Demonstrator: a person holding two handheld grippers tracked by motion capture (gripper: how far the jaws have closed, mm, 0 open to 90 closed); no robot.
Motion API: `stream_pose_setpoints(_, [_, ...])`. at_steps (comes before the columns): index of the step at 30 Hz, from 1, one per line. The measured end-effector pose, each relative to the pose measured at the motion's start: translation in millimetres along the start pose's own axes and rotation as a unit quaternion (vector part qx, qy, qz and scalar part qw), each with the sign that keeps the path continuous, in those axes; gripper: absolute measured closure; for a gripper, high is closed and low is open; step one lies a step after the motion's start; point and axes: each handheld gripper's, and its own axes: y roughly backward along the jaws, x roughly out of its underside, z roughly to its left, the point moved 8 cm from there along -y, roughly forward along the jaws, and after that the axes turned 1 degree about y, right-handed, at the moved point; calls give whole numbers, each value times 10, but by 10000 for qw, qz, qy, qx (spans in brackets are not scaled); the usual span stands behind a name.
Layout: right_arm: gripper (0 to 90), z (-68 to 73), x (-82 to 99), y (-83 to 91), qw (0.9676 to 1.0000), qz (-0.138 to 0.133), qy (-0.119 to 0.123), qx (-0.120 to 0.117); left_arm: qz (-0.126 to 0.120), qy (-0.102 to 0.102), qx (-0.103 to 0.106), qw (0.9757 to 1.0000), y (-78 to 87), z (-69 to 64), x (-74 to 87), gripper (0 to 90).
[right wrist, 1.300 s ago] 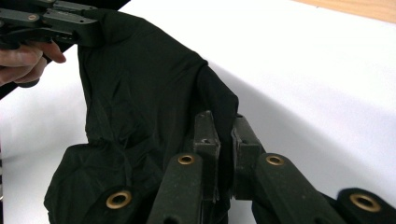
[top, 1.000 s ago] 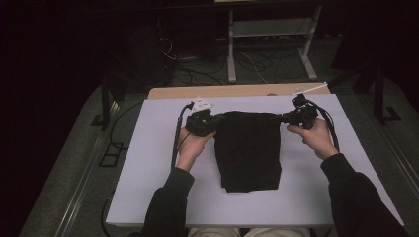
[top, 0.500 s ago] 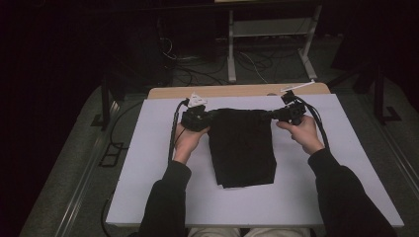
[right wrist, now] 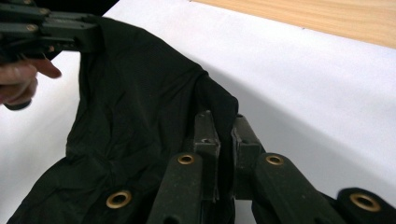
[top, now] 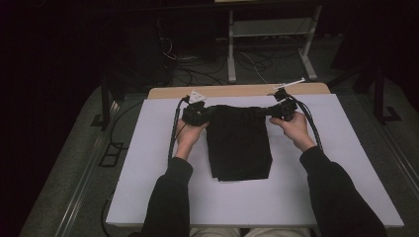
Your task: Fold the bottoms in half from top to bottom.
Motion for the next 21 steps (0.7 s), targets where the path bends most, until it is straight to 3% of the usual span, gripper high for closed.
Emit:
stream_pose_setpoints(5, [829,-132,62,-111,9998,68,-147,108,167,47,27,9998,-156,51,104,836])
stream_pose_setpoints(9, [821,-204,95,-172,9996,67,-263,56,257,181,118,9994,-221,64,178,809])
stream_pose_setpoints(12, [802,-236,130,-206,9993,133,-339,20,200,255,337,9989,-236,33,188,721])
stream_pose_setpoints(16, [734,-270,179,-225,9992,207,-342,92,203,421,369,9982,-211,35,182,611])
stream_pose_setpoints(18, [669,-291,178,-205,9991,147,-308,238,228,465,295,9982,-188,47,183,533])
stream_pose_setpoints(21, [545,-317,160,-161,9990,40,-302,341,380,294,36,9988,-149,89,209,365])
